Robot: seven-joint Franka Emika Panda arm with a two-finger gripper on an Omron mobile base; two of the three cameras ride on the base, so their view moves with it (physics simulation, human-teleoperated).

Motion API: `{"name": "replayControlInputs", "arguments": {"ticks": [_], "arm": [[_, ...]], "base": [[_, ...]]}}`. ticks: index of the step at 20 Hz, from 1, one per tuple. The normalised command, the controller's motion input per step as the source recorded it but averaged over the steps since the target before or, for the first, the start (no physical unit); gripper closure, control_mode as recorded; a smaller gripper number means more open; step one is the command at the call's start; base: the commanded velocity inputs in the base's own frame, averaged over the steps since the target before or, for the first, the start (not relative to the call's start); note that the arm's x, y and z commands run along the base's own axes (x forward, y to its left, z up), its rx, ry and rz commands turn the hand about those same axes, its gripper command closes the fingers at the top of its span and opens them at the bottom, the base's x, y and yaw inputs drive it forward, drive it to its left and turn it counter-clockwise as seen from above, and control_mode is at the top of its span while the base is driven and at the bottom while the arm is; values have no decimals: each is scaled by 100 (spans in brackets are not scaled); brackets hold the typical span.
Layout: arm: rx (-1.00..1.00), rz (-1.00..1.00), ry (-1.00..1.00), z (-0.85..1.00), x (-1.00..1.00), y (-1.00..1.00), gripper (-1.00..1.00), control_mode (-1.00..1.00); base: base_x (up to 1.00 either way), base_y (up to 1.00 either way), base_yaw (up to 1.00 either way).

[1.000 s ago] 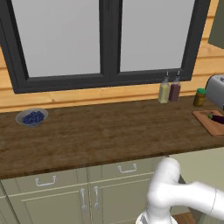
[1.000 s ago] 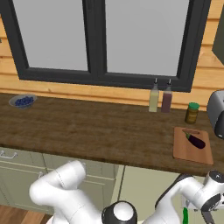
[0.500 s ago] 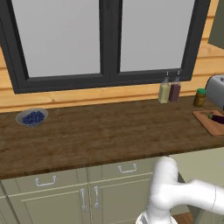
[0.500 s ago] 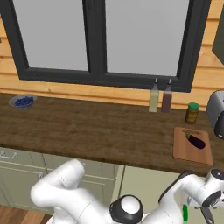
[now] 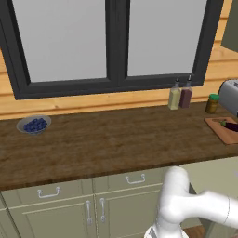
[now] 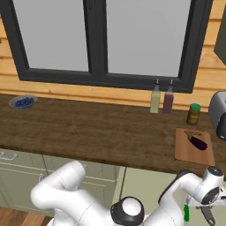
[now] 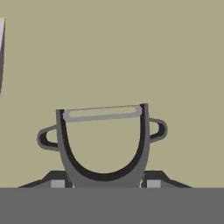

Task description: Place the appropriate cutting tool for cutting the eggplant skin on the cutting board.

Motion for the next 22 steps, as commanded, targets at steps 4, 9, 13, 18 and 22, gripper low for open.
{"name": "replayControlInputs", "arguments": {"ticks": [4,9,13,18,22], "arm": [[0,8,0,-15,-21,10,100,-100],[0,20,0,65,-79,2,100,-100],[2,26,0,100,-71,21,100,-100],[2,20,1,100,-48,22,100,-100],[4,14,0,100,-14,9,100,-100]], "base": [[0,0,0],[0,0,0],[0,0,0],[0,0,0],[0,0,0]]}}
